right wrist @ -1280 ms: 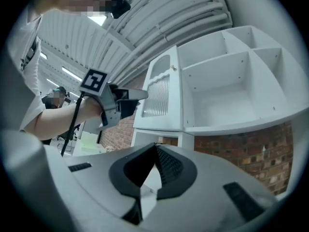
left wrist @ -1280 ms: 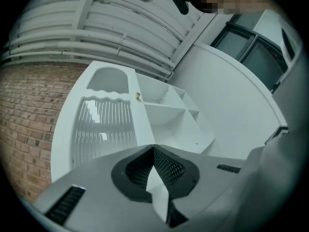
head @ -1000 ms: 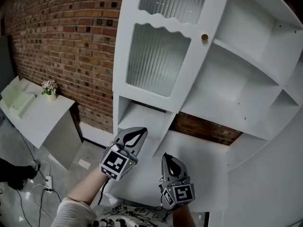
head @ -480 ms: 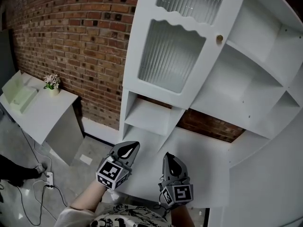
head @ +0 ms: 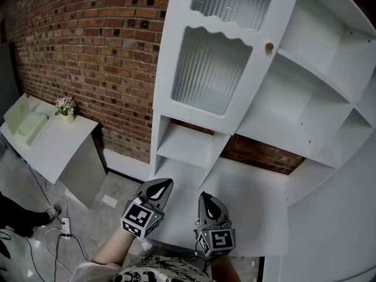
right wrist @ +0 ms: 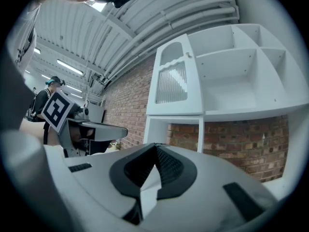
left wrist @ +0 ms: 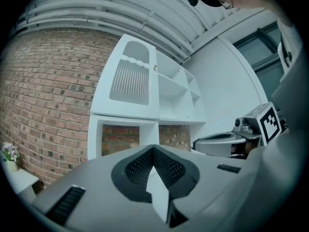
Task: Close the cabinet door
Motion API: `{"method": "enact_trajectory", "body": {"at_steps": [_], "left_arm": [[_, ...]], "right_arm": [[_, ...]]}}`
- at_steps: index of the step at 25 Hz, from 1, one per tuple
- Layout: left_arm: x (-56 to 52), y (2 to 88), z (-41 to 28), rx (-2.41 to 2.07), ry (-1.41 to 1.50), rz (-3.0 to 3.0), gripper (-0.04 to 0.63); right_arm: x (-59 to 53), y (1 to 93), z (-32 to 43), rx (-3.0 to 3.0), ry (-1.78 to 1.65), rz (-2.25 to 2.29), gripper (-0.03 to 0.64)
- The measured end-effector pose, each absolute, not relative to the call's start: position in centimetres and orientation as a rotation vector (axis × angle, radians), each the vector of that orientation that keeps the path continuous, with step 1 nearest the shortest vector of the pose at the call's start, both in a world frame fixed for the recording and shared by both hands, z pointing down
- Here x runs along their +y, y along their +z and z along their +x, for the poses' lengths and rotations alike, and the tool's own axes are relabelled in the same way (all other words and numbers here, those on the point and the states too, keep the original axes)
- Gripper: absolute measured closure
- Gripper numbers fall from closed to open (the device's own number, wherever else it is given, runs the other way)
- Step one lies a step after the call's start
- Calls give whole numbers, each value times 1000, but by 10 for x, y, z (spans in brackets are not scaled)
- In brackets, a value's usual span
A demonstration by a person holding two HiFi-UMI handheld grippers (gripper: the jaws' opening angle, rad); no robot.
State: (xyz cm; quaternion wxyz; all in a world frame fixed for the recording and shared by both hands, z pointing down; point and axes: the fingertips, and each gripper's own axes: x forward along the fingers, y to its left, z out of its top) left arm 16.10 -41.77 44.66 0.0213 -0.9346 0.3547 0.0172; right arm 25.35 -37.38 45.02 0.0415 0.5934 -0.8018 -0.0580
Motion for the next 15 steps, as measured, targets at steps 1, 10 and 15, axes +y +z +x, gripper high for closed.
{"method": "enact_trajectory", "body": {"at_steps": [1, 10, 15], "left_arm": [[-417, 447, 161, 1094, 40, -2892, 589], [-417, 452, 167, 1088, 10, -2884, 589], [-420, 450, 169, 1072, 20, -2901, 589]], "right_arm": [[-374, 451, 253, -2452, -174, 1818, 614], [-378, 458, 256, -2444, -155, 1837, 614], [-382, 460, 258, -2421, -159, 1822, 614]]}}
